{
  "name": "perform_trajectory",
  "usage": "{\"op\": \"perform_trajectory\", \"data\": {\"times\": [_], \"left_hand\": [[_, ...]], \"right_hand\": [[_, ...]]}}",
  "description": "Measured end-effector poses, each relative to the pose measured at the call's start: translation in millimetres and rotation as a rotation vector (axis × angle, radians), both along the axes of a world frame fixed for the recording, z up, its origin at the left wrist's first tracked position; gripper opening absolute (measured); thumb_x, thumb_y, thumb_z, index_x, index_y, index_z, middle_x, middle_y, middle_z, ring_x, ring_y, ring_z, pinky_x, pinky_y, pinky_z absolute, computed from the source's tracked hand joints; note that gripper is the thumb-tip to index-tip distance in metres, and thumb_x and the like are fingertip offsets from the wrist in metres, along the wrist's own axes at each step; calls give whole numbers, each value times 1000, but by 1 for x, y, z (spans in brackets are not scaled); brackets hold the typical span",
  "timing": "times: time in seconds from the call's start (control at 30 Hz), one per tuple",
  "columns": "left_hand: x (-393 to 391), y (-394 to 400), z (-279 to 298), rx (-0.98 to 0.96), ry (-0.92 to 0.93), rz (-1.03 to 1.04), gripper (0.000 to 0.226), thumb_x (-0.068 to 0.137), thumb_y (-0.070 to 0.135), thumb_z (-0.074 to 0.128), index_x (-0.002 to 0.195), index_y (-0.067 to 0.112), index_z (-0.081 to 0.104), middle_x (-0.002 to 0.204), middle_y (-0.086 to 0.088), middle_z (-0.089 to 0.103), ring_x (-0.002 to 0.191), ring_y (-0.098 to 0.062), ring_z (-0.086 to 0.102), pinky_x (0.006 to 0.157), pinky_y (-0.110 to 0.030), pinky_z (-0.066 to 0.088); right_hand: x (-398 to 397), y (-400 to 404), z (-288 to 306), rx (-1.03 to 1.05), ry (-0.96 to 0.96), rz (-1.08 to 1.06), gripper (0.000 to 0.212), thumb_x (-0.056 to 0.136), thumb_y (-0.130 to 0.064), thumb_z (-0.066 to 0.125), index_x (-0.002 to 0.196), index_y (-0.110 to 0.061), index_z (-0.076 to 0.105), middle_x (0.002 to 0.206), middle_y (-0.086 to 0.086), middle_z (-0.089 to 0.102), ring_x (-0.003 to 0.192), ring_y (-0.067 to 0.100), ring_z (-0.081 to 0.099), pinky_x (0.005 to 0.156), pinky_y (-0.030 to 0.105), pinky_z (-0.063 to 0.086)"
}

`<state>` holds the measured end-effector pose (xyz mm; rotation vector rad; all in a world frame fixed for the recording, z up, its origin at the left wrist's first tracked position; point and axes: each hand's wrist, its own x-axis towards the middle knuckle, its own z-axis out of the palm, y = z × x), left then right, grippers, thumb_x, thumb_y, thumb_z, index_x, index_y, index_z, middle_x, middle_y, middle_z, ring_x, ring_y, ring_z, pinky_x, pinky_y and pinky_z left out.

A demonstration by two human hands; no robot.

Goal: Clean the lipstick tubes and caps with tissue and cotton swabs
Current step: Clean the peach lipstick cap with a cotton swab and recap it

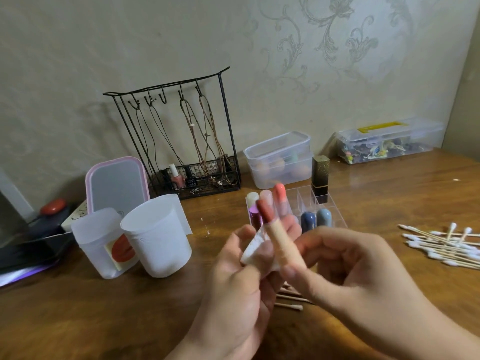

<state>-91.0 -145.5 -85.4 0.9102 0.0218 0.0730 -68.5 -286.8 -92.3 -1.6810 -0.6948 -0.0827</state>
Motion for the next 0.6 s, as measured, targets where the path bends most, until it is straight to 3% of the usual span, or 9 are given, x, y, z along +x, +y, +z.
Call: {"op": "perform_trajectory", "data": {"times": [0.07,0.1,0.23,0.33,0.43,0.5,0.6], "left_hand": [[1,1,-3,150,-24,22,29,80,-1,57,108,3,63,104,-16,72,99,-29,69,75,-33,59],[1,2,-3,184,-22,34,27,79,-3,57,103,4,67,100,-15,73,95,-28,71,72,-33,60],[-1,5,-1,107,21,-24,21,80,2,56,94,3,72,96,-21,73,83,-30,72,57,-30,58],[-3,5,1,24,16,-68,22,74,9,57,82,1,76,94,-24,72,80,-34,72,66,-38,61],[-2,10,2,-111,31,-178,31,84,20,60,103,-2,71,110,-27,67,101,-38,67,83,-41,55],[-2,13,-1,-143,3,-266,40,81,23,59,113,0,67,121,-26,62,114,-38,60,90,-41,53],[1,12,-6,-91,-99,-285,35,83,11,62,118,5,66,128,-22,60,117,-36,58,84,-35,55]], "right_hand": [[-1,1,-2,-56,-14,31,20,71,-38,77,85,-25,71,68,-2,71,44,4,38,43,17,27],[-1,1,-3,-73,-31,21,21,72,-40,77,86,-26,71,69,-4,72,44,3,38,43,17,27],[3,0,-3,-47,-42,-76,19,72,-42,77,84,-28,72,69,-4,71,43,2,38,43,14,29],[6,-2,-3,-64,-69,-154,14,75,-37,80,83,-32,70,66,-8,68,42,3,38,43,17,31],[7,-5,-2,-56,-117,-193,19,76,-44,78,81,-27,70,65,-7,65,42,4,38,42,19,30],[5,-6,0,-30,-131,-191,22,75,-44,78,81,-24,71,64,-5,63,41,4,37,42,17,29],[4,-7,1,-27,-123,-152,19,75,-40,78,79,-23,72,58,-7,60,40,3,35,42,16,28]]}}
